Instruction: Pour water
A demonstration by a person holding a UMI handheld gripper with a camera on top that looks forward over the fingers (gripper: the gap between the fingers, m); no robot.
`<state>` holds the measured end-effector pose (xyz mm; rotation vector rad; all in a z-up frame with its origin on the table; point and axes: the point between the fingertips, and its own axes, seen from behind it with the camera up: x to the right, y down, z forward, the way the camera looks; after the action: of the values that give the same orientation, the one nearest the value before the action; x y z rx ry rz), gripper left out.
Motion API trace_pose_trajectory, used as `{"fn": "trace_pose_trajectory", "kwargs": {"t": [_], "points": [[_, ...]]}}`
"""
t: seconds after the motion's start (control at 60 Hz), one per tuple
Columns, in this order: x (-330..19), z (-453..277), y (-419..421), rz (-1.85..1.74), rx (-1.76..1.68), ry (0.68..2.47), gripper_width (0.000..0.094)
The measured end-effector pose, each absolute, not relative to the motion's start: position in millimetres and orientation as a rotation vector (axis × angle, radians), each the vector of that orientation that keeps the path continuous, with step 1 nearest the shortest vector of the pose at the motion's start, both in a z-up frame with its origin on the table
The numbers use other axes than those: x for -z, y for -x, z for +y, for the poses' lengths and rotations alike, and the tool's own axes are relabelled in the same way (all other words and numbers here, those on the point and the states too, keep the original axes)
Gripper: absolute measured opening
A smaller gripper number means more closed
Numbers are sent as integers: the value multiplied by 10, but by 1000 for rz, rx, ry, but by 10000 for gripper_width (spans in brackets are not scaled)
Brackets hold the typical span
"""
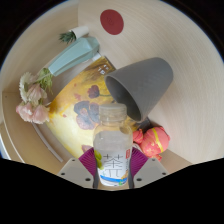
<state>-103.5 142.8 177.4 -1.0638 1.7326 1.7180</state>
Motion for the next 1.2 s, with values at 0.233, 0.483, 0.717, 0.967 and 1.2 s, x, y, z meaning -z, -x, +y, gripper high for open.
{"fn": "trace_pose_trajectory", "kwargs": {"t": [0.233, 0.483, 0.717, 0.967, 1.2], "points": [[-1808, 1407, 999, 1723, -1714, 1103, 405], [-2431, 1335, 892, 1049, -1295, 1504, 406], [-3085, 1251, 39, 460, -616, 1605, 428], [-3034, 1260, -991, 199, -77, 1640, 427], [-2217, 1331, -1358, 69, 44, 1762, 426]]}}
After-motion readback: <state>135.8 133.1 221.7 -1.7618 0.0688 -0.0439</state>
